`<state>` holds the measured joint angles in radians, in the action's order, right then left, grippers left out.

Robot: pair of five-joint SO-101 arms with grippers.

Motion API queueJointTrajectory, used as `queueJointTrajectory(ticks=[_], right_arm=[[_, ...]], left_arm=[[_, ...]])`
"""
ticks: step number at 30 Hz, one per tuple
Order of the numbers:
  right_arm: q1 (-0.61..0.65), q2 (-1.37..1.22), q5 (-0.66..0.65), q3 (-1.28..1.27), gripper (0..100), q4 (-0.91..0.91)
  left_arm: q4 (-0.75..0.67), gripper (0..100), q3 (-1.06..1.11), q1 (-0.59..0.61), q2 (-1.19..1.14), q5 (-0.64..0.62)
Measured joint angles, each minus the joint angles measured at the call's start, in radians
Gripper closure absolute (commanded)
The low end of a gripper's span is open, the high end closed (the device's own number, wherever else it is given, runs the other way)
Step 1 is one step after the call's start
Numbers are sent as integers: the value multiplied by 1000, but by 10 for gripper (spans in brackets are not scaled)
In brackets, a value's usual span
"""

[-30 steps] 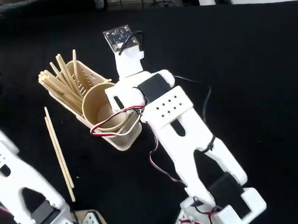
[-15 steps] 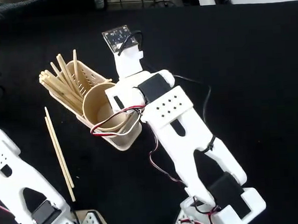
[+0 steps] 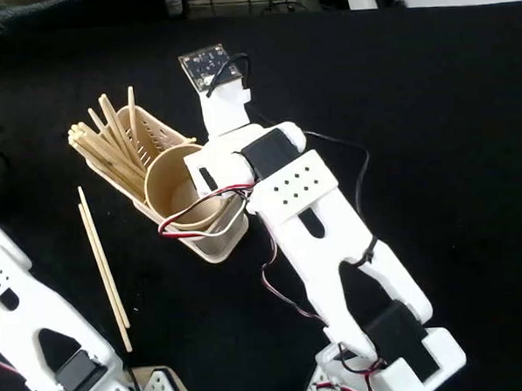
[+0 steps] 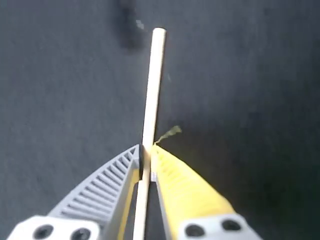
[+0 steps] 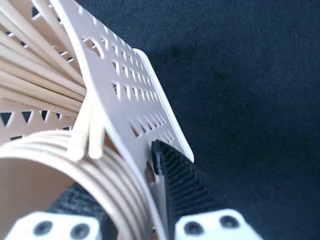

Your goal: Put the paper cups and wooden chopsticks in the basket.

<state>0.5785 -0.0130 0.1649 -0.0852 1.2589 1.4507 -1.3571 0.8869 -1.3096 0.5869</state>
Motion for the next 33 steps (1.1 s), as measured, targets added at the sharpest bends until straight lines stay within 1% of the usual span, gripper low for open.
queueJointTrajectory(ticks=[5, 9, 12, 15, 18, 20, 26, 32, 33], right_arm=[[0, 0, 0, 0, 987, 0], [0, 0, 0, 0, 987, 0], [0, 0, 0, 0, 987, 0], [-2, 0, 0, 0, 987, 0], [-3, 0, 0, 0, 987, 0], [-3, 0, 0, 0, 987, 0], [-3, 0, 0, 0, 987, 0], [-3, 0, -31, 0, 987, 0], [-3, 0, -34, 0, 987, 0]], left_arm=[[241, 971, -147, -20, -8, -9], [288, 971, -206, -38, -9, -121], [302, 971, -207, -51, 17, -207], [305, 971, -186, -63, 84, -322], [305, 971, -92, -61, 199, -459], [305, 971, 6, -58, 293, -523], [305, 970, 342, -69, 658, -554], [305, 970, 534, -146, 1086, -595], [288, 970, 566, -163, 1157, -598]])
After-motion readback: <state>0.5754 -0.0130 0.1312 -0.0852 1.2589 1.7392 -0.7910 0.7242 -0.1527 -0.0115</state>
